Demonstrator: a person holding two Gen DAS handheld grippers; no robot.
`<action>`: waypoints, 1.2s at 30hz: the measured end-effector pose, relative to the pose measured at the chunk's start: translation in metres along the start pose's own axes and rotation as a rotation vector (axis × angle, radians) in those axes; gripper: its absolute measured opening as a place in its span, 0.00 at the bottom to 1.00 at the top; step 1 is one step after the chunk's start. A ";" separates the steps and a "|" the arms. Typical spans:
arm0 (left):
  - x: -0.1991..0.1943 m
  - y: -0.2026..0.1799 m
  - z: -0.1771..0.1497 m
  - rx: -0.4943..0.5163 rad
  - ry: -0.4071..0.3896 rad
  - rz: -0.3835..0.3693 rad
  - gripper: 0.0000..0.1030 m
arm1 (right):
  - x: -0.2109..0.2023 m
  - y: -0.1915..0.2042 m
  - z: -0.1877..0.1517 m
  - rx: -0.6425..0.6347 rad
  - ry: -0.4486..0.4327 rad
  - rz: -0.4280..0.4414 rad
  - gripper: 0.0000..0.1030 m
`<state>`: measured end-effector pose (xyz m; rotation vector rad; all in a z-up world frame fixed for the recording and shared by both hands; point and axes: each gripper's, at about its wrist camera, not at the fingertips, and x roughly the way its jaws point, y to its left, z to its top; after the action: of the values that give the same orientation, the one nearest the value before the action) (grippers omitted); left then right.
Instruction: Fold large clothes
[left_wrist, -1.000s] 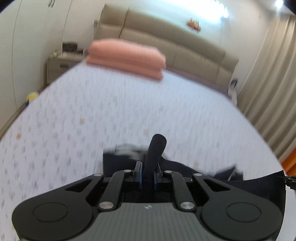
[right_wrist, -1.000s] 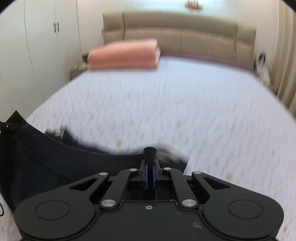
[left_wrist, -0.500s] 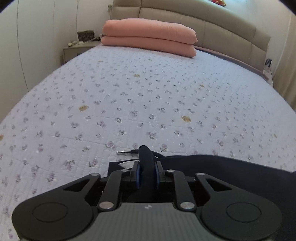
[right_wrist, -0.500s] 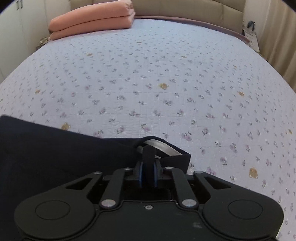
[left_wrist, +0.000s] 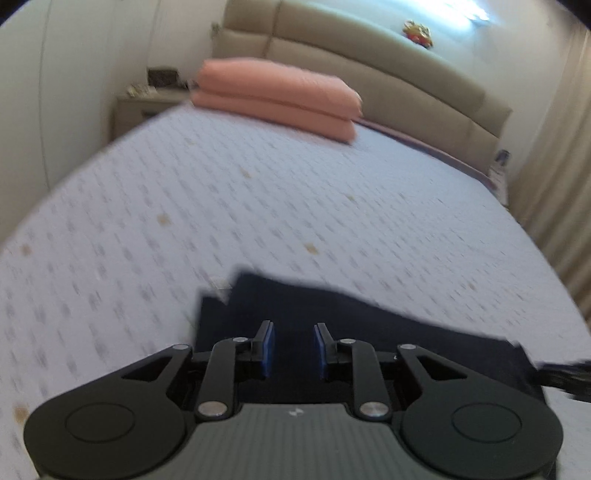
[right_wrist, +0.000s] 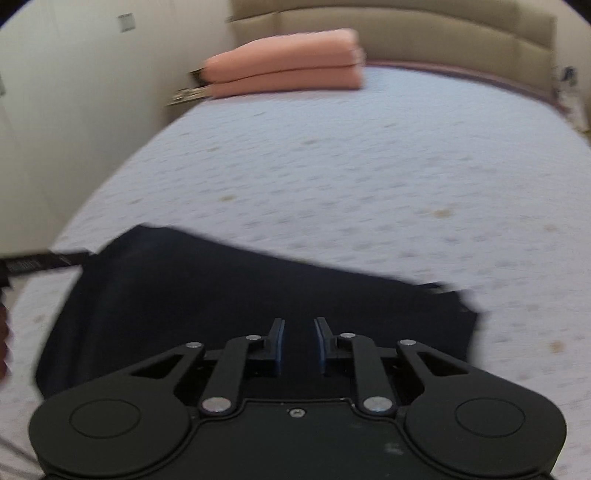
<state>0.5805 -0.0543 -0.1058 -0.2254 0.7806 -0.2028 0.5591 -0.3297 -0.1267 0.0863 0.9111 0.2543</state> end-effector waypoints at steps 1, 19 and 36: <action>-0.001 -0.004 -0.010 -0.007 0.017 -0.021 0.23 | 0.010 0.009 -0.001 -0.008 0.006 0.003 0.20; 0.006 0.010 -0.044 -0.066 0.049 0.025 0.23 | 0.076 0.045 0.049 -0.078 -0.027 -0.002 0.14; -0.057 0.042 -0.091 -0.185 0.114 0.129 0.31 | 0.093 0.050 0.035 -0.082 -0.034 -0.050 0.17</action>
<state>0.4806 -0.0109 -0.1417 -0.3393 0.9253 -0.0212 0.6316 -0.2567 -0.1678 -0.0076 0.8667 0.2427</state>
